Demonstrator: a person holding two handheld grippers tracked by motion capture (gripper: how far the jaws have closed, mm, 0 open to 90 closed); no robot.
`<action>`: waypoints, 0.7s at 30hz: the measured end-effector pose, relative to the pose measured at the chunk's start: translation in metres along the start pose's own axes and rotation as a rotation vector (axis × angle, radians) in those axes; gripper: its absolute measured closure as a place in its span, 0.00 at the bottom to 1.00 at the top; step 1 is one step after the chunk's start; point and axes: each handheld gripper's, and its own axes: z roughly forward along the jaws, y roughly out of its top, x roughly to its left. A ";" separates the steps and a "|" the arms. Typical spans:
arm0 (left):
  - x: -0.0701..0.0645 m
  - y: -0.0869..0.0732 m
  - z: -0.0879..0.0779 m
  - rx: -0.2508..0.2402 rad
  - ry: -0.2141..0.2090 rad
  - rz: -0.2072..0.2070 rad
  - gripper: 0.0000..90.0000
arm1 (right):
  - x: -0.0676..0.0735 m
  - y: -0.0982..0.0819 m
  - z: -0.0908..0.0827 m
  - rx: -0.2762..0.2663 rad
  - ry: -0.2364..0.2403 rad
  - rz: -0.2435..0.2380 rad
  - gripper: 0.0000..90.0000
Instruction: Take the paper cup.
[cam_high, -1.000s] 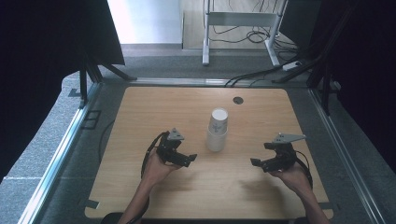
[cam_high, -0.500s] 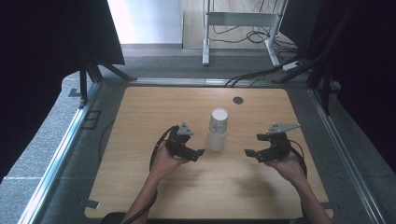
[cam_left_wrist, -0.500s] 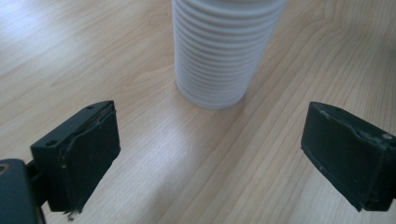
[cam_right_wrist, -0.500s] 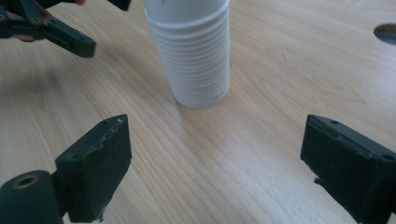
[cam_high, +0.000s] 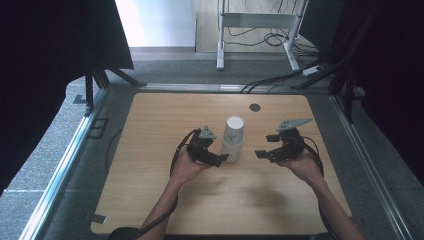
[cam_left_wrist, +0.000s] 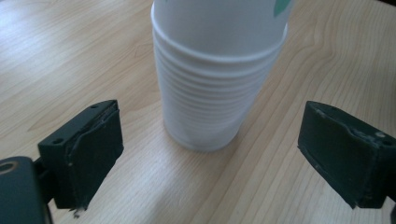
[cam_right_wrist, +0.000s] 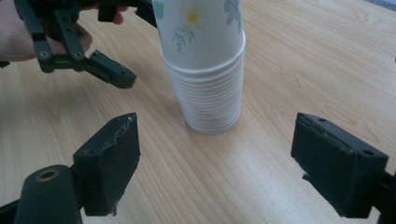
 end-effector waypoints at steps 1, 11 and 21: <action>0.000 0.001 0.001 -0.001 0.001 0.002 0.08 | 0.000 0.003 0.000 0.006 -0.001 -0.005 0.18; -0.002 0.009 0.010 -0.030 -0.011 0.001 0.11 | 0.003 0.034 0.005 0.054 0.009 -0.051 0.21; -0.001 0.014 0.017 -0.048 -0.018 -0.003 0.15 | 0.005 0.060 0.011 0.074 0.021 -0.073 0.22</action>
